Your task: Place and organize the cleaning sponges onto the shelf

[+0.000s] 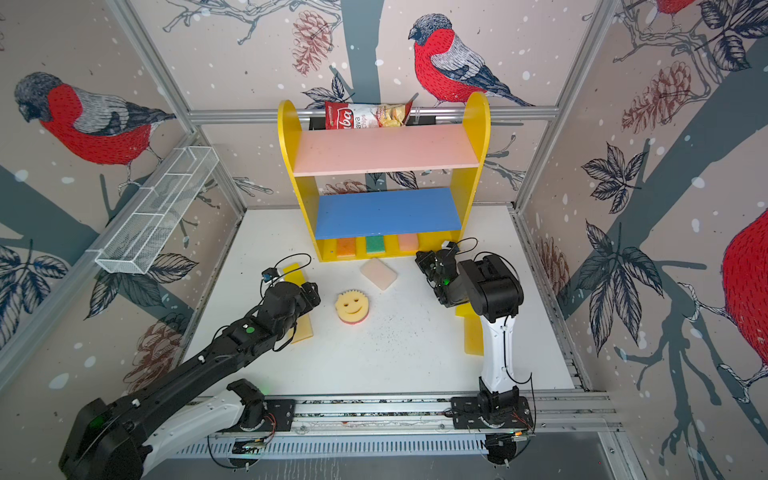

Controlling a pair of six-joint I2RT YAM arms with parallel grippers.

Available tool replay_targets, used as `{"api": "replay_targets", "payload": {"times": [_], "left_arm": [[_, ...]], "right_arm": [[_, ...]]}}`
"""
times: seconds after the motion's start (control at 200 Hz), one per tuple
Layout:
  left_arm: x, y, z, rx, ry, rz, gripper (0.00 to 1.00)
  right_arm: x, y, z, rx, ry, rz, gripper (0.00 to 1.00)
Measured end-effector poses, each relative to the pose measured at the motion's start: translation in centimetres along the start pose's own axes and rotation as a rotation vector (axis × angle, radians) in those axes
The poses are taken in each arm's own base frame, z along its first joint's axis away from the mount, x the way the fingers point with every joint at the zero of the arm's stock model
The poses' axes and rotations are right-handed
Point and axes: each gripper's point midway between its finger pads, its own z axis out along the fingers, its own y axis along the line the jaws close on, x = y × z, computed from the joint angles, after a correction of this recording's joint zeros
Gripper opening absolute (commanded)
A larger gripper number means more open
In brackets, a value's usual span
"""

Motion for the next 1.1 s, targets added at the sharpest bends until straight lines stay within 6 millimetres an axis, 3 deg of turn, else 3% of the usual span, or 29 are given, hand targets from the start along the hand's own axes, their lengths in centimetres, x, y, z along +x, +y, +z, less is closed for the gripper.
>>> {"api": "replay_targets", "payload": {"times": [0.14,0.445,0.645,0.775,0.946,1.101], "left_arm": [[-0.1,-0.1,0.0,0.003,-0.002,-0.001,0.85],[-0.2,-0.4,-0.1,0.01,0.002,-0.003,0.85],[-0.4,-0.5,-0.3,0.021,-0.005,-0.008,0.84],[-0.6,-0.7,-0.6,0.033,-0.008,-0.015,0.84],[-0.6,-0.6,-1.0,0.048,-0.014,-0.041,0.83],[-0.3,0.2,-1.6,0.048,-0.015,-0.064,0.83]], "right_arm": [[-0.8,-0.4,-0.4,0.003,-0.014,0.021,0.05],[-0.3,-0.3,-0.6,0.003,-0.019,0.004,0.05],[3.1,0.2,-1.3,0.078,0.071,-0.11,0.06],[4.9,-0.4,-3.5,0.134,0.121,-0.175,0.09],[5.6,-0.9,-6.4,0.165,0.139,-0.231,0.2],[7.1,-0.1,-8.2,0.139,0.192,-0.297,0.44]]}}
